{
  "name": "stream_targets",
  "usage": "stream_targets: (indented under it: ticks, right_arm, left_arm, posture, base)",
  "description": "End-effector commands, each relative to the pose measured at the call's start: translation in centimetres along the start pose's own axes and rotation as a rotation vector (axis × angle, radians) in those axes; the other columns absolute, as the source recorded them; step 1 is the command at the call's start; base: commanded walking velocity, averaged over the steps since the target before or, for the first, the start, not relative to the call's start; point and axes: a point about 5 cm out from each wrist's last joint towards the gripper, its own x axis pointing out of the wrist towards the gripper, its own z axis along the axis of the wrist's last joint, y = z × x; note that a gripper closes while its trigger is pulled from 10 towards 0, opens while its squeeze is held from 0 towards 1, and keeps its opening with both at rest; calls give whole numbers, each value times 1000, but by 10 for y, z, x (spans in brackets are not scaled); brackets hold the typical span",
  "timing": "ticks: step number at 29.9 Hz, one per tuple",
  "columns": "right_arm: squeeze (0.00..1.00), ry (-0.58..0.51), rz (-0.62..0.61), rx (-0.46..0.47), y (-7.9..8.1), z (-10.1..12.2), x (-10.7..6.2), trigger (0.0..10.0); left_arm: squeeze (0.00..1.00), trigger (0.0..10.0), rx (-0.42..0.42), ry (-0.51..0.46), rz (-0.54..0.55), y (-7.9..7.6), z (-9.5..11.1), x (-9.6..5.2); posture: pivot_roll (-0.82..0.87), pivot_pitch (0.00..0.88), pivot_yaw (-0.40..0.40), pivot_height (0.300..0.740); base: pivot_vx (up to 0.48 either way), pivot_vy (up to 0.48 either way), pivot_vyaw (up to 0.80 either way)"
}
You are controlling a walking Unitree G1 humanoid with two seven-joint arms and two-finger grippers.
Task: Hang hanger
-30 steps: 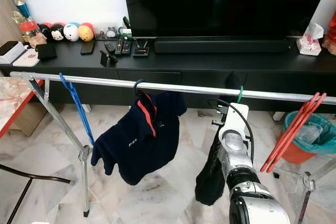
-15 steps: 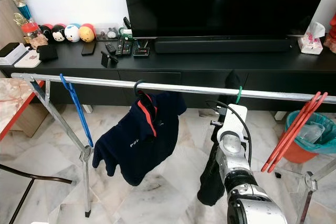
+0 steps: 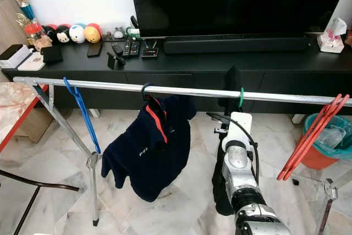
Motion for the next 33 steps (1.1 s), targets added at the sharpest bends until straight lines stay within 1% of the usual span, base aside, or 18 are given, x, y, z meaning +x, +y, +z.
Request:
stream_targets:
  ticks: [1, 2, 4, 6, 10, 11, 13, 14, 17, 21, 24, 26, 27, 29, 30, 31, 32, 33]
  right_arm:
    - [0, -80, 21, 1, 6, 11, -1, 10000]
    - [0, -96, 24, -9, 7, 11, -3, 10000]
    - [0, -118, 22, 8, 8, 12, -6, 10000]
    - [0, -120, 24, 11, 8, 12, -6, 10000]
    - [0, -113, 38, 10, 14, 7, -13, 10000]
    - [0, -113, 41, 9, 14, 4, -19, 10000]
    - [0, -119, 42, 22, 14, 2, -24, 10000]
    - [0, -121, 50, 25, 14, -2, -31, 10000]
    - [0, -105, 56, -7, 12, -12, -45, 10000]
    - [0, -86, 34, -11, 4, -14, -53, 10000]
    - [0, -71, 19, -28, -4, -12, -53, 10000]
    - [0, -73, 15, -34, -7, -9, -50, 10000]
    - [0, -80, 8, -31, -10, -4, -47, 10000]
    - [0, -75, 10, -36, -10, -2, -45, 10000]
    - [0, -46, 21, -63, -10, -2, -43, 10000]
    - [0, -29, 25, -77, -10, -3, -43, 10000]
    - [0, -10, 31, -93, -11, -2, -41, 10000]
    - [0, -6, 39, -89, -11, -1, -41, 10000]
  left_arm:
    - [0, 10000, 34, 20, 12, 6, -3, -1]
    - [0, 10000, 39, 21, 13, 7, -3, -1]
    - [0, 10000, 49, 22, 13, 9, -3, -2]
    - [0, 10000, 52, 23, 13, 9, -3, -2]
    - [0, 10000, 70, 28, 21, 15, -2, -2]
    - [0, 10000, 72, 29, 25, 17, -2, -2]
    - [0, 10000, 72, 32, 31, 19, -3, -3]
    - [0, 10000, 71, 37, 44, 23, -4, -4]
    - [0, 10000, 77, 47, 63, 30, -5, -5]
    - [0, 10000, 77, 47, 65, 30, -4, -5]
    - [0, 10000, 57, 28, 66, 26, 2, -3]
    - [0, 10000, 46, 20, 68, 25, 5, -2]
    - [0, 10000, 23, 10, 77, 24, 8, -1]
    - [0, 10000, 18, 8, 81, 24, 9, -1]
    - [0, 10000, 4, 4, 89, 24, 10, -1]
    - [0, 10000, -6, 2, 94, 25, 10, -1]
    - [0, 10000, -17, -11, 91, 18, 17, 2]
    - [0, 10000, -21, -18, 89, 14, 21, 4]
  posture:
    - [14, 0, 117, 740]
    - [12, 0, 121, 740]
    - [8, 0, 128, 740]
    - [2, 0, 134, 740]
    - [1, 0, 142, 740]
    - [3, 0, 141, 740]
    - [-2, 0, 145, 740]
    - [-23, 0, 154, 740]
    - [-48, 0, 156, 740]
    - [-61, 0, 148, 740]
    - [-67, 0, 133, 740]
    - [-66, 0, 122, 740]
    - [-67, 0, 108, 740]
    - [-69, 0, 105, 740]
    - [-72, 0, 87, 740]
    - [-72, 0, 87, 740]
    - [-69, 0, 71, 740]
    - [-67, 0, 64, 740]
  base:
    - [0, 0, 0]
    - [0, 0, 0]
    - [0, 0, 0]
    - [0, 0, 0]
    - [0, 0, 0]
    - [0, 0, 0]
    - [0, 0, 0]
    - [0, 0, 0]
    - [0, 0, 0]
    - [0, 0, 0]
    - [0, 0, 0]
    - [0, 0, 0]
    - [0, 0, 0]
    - [0, 0, 0]
    - [0, 0, 0]
    - [0, 0, 0]
    - [0, 0, 0]
    - [0, 0, 0]
